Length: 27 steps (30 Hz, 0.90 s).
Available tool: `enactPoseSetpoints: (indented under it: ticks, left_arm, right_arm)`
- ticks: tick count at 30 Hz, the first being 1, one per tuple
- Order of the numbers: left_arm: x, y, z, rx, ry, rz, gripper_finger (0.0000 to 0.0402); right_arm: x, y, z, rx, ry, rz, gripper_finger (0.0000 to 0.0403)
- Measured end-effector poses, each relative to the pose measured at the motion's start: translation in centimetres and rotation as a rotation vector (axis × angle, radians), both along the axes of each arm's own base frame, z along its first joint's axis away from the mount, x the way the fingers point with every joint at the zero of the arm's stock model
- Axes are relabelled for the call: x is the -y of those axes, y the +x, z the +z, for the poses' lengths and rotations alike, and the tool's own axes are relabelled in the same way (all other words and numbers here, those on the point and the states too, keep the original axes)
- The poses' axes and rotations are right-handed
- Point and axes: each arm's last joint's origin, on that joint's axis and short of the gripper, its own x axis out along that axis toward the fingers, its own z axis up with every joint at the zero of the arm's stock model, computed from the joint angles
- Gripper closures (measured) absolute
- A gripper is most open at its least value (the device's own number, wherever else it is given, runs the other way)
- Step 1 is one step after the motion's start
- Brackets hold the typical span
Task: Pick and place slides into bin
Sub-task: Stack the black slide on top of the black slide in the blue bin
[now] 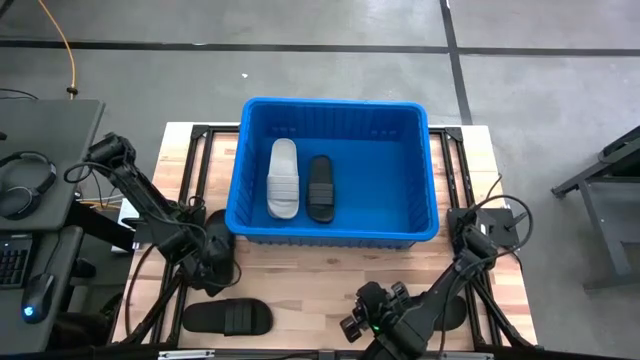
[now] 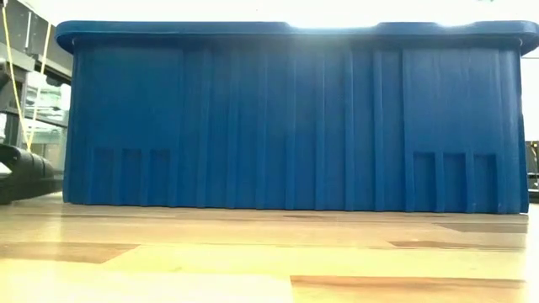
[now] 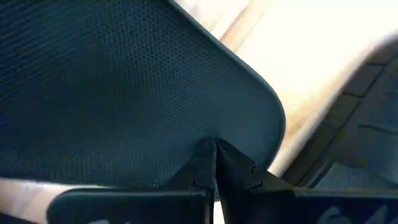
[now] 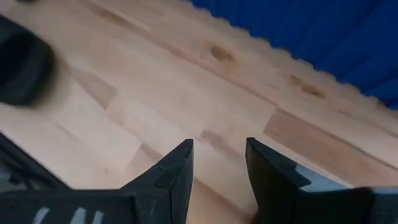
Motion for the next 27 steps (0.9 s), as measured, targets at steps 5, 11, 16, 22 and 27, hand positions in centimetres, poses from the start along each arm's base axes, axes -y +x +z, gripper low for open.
enactPoseSetpoints:
  ticks: [5, 11, 16, 22, 27]
  left_arm:
    - [1.4, 0.5, 0.5, 0.067, -0.131, -0.011, 0.0401]
    - [3.3, -0.4, 0.6, 0.044, -0.253, 0.0, 0.0401]
    - [3.3, -1.1, 0.5, 0.064, -0.185, 0.011, 0.0401]
    - [4.0, -0.4, 2.2, 0.176, -0.166, -0.031, 0.0394]
    - [4.9, -0.1, 4.8, 0.189, -0.149, -0.085, 0.0376]
  right_arm:
    - [0.5, 0.4, 0.0, 0.016, -0.033, -0.006, 0.0265]
    - [0.6, 0.5, 0.0, 0.001, -0.041, 0.012, 0.0265]
    - [0.6, 0.6, -0.2, 0.007, -0.054, 0.012, 0.0265]
    - [0.6, 0.7, -0.2, 0.011, -0.059, 0.012, 0.0265]
    - [0.5, 0.6, -0.2, 0.016, -0.059, 0.015, 0.0265]
